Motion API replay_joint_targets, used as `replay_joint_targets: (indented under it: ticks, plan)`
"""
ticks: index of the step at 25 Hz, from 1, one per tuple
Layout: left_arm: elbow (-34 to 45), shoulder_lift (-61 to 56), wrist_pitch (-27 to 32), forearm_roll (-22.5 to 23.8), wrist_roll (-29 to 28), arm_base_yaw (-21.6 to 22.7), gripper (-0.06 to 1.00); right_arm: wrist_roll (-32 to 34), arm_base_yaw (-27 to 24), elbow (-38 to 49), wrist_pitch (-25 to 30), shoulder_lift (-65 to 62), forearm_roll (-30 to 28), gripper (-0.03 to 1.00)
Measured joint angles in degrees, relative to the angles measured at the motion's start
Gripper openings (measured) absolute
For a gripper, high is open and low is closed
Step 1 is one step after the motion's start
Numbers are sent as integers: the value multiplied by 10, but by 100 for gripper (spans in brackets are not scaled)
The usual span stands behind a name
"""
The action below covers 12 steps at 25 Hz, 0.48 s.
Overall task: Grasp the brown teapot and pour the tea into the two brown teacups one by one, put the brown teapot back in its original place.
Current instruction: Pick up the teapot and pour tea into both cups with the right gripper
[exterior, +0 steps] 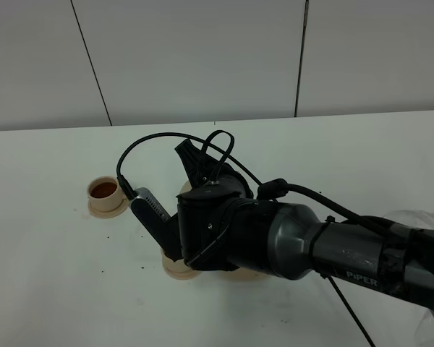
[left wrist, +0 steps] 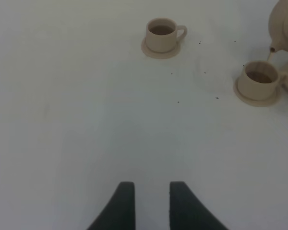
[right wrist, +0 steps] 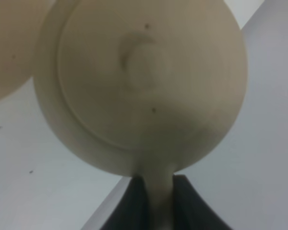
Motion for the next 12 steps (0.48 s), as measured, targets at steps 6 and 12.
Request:
replay_joint_targets:
  ticks: [6, 12]
  plan:
    - [0, 0, 0, 0, 0, 0, 25, -2, 4, 0, 0, 0, -2, 9]
    - [0, 0, 0, 0, -1, 0, 25, -2, 4, 0, 0, 0, -8, 9]
